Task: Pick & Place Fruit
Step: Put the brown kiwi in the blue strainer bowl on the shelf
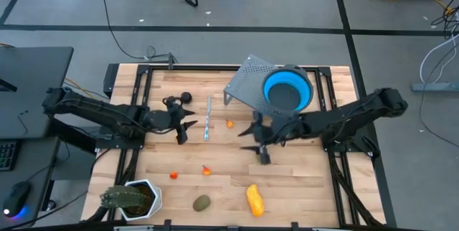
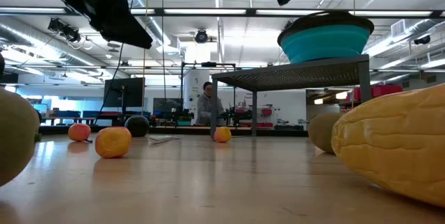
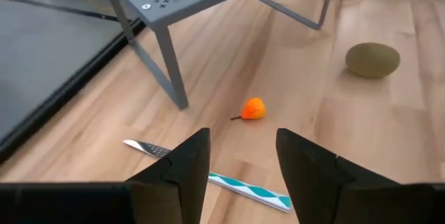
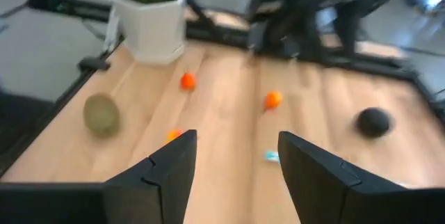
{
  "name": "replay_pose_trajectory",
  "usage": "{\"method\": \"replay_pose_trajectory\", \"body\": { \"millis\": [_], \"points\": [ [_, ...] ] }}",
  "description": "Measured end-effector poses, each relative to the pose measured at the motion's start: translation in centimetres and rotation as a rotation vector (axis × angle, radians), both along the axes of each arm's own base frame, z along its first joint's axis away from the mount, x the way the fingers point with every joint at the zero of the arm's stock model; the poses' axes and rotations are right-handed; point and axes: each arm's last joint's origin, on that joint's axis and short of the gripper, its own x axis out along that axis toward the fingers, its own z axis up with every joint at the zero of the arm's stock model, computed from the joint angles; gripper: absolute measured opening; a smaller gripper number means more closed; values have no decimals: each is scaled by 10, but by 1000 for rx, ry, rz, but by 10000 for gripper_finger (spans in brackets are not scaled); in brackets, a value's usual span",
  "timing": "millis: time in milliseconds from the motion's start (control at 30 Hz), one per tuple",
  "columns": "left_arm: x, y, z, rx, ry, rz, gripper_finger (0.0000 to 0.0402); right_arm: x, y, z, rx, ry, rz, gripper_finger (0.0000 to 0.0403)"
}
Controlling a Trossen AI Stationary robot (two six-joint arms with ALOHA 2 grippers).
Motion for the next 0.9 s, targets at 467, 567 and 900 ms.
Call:
{"method": "replay_pose_trajectory", "body": {
  "millis": [467,567,900],
  "points": [
    [5,-7,18,238,-107,-26,169,-3,38,-32,244,164,-228,275],
    [8,-5,31,287,-204,-44,169,-4,45,-36,321,174,-299,292],
    [11,-7,23,246,-152,-165,169,-27,69,-51,499,357,-440,297]
  ]
}}
